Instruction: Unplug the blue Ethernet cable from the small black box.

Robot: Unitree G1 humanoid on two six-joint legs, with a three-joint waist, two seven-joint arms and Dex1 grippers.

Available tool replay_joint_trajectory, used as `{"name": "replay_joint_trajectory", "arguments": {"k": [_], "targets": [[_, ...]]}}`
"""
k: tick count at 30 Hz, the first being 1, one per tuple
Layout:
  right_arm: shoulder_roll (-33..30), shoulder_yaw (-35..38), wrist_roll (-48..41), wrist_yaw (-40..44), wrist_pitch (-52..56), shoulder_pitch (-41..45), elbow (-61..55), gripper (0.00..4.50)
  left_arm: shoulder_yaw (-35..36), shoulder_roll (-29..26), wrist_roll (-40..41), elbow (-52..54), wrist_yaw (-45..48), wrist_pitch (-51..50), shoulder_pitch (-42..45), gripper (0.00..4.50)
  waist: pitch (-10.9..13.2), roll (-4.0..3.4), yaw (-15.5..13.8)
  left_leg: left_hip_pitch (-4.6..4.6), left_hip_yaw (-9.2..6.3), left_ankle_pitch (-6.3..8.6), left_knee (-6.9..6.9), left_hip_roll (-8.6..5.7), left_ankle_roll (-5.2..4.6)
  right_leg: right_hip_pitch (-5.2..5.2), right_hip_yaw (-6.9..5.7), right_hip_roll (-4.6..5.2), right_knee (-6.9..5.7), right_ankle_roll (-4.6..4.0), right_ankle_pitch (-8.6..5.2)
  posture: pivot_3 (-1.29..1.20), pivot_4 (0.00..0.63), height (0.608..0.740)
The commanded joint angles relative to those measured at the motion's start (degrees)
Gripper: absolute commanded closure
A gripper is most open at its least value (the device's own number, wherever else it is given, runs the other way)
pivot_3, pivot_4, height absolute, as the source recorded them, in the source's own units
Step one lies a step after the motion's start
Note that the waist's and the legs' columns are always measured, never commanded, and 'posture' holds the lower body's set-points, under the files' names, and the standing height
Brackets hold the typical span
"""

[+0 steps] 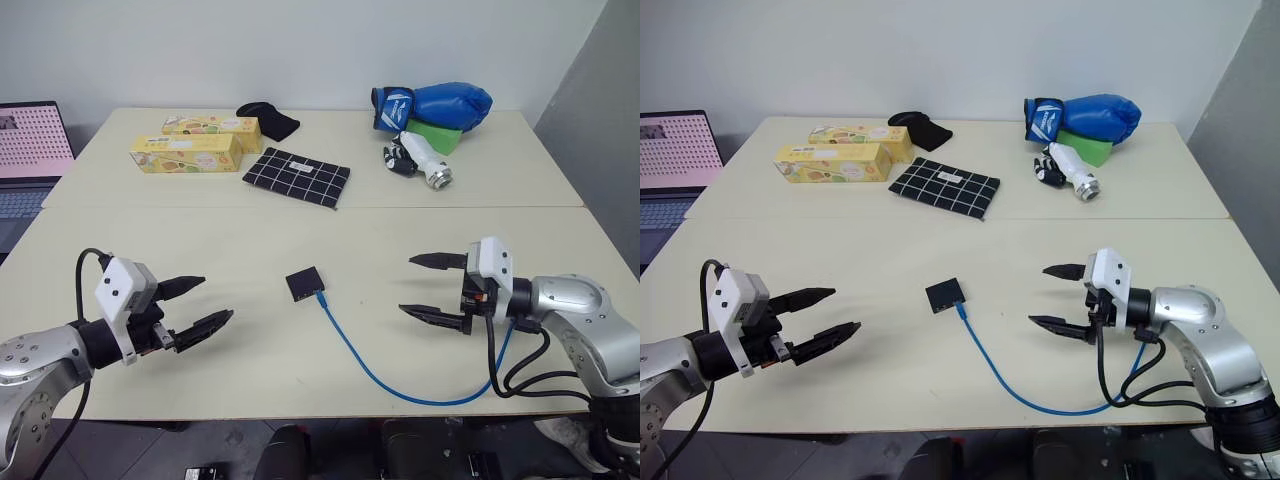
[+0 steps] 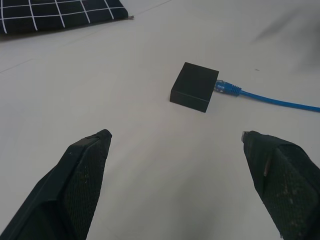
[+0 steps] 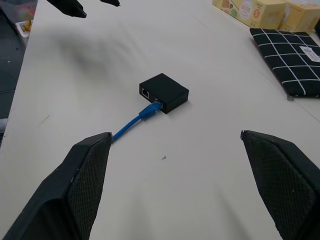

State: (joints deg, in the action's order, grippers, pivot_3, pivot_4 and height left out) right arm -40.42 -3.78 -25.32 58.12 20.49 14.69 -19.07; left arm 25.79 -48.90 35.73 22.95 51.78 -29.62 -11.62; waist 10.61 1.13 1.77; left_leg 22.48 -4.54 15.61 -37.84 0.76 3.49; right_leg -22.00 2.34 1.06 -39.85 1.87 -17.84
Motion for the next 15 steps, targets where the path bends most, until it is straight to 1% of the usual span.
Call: {"name": "replay_joint_trajectory", "arguments": {"k": [1,5,10,15], "targets": [[2.7,-2.54,0.92,-2.01,-0.26,0.31,-3.03,0.15,1.33,0.33,-0.71,1.94,-0.31,1.36,-0.46,0.04,0.0,0.0,0.0,0.0,0.0,0.0,0.0,0.0,0.0,0.0,0.0,0.0,0.0,0.0,0.0,0.0,0.15,0.74],[7.51,-7.5,4.57,-4.97,-0.79,1.42,-1.17,0.15,0.5,0.48,-1.02,2.3,0.07,1.42,-0.68,0.04,0.0,0.0,0.02,0.0,0.0,0.0,0.0,0.01,0.0,-0.01,0.0,0.0,-0.01,0.0,0.0,0.0,0.15,0.74],[14.05,-13.53,11.12,-10.04,-0.92,4.22,4.27,0.15,-0.35,0.21,-0.96,2.73,0.96,1.36,-0.39,0.04,0.0,0.0,0.06,0.0,0.01,0.0,0.0,-0.01,0.01,-0.03,0.01,0.0,-0.02,0.0,0.0,0.0,0.15,0.74],[18.19,-17.94,15.73,-12.73,-0.16,5.9,7.99,0.15,-0.15,-0.87,-0.5,3.62,3.02,0.93,-1.11,0.04,0.0,0.0,0.05,0.04,-0.01,0.0,0.02,-0.02,0.01,-0.08,-0.02,-0.01,-0.03,-0.02,-0.01,0.0,0.15,0.74]]}}
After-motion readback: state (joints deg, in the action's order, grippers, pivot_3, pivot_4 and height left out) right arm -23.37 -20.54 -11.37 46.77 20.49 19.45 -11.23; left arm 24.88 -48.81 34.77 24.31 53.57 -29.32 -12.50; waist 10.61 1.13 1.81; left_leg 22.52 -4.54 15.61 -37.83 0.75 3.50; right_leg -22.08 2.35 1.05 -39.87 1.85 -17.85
